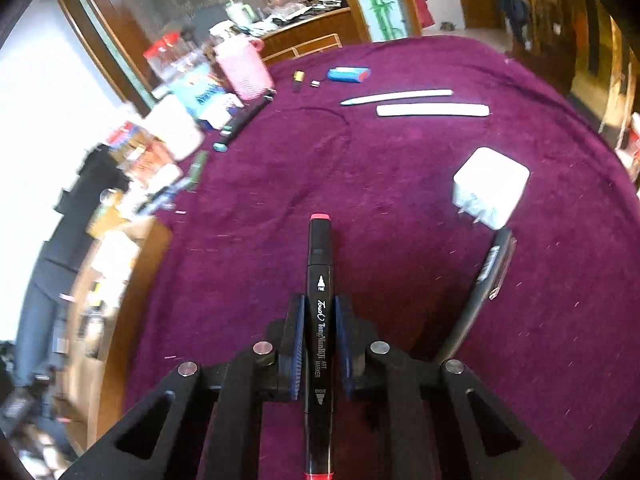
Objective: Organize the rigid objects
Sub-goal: 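Carry both markers into the box and open both grippers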
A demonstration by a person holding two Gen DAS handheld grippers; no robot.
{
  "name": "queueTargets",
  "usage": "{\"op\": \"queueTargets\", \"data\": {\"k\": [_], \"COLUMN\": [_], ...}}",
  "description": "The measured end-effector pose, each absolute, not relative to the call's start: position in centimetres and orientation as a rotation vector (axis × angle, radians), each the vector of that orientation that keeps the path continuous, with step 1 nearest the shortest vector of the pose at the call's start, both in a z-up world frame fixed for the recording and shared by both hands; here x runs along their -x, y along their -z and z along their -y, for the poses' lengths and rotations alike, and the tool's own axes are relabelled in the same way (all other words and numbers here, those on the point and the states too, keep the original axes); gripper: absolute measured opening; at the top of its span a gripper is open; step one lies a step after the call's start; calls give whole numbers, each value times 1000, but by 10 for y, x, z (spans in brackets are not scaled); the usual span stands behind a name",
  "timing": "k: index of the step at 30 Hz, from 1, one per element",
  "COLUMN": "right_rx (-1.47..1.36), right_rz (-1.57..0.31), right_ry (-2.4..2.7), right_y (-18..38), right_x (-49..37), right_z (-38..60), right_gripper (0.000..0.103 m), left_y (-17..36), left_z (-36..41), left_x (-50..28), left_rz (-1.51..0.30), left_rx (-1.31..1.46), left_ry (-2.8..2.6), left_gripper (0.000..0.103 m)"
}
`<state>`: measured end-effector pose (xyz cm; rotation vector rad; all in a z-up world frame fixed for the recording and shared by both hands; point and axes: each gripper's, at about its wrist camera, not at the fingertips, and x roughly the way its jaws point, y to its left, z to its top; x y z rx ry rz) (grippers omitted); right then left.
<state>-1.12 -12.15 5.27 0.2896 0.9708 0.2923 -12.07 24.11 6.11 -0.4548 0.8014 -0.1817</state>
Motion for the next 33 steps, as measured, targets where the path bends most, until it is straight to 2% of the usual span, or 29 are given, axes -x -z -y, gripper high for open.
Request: {"op": "queueTargets", "data": {"k": [8,19,22,24,27,33], "right_rx": [-360,-311,-285,-273,-250,-196], "right_rz": [-976,-1073,-1086,-1099,-1108,-1110], "right_ry": [-536,-750,-751,-743,-719,-666], "right_y": [-83,-74,-69,-64,-59,-53], "right_x": [36,52,53,51,49,51], "right_z": [63,-52,-68,-79,-87,-96], "right_gripper": [16,17,17,17,17,17], "left_y": [-36,-30,-33,-35,-38,-43], "left_z": [-238,-230,-225,-228,-244,-279], "left_x": [117,106,107,110,120,136], "left_rz": [-912,-948,-956,-960,-938,-888], "left_rx": [455,405,349,373,432,521], "left_ry": [155,166,195,220,208,167], "left_gripper": [14,16,23,38,52,57]}}
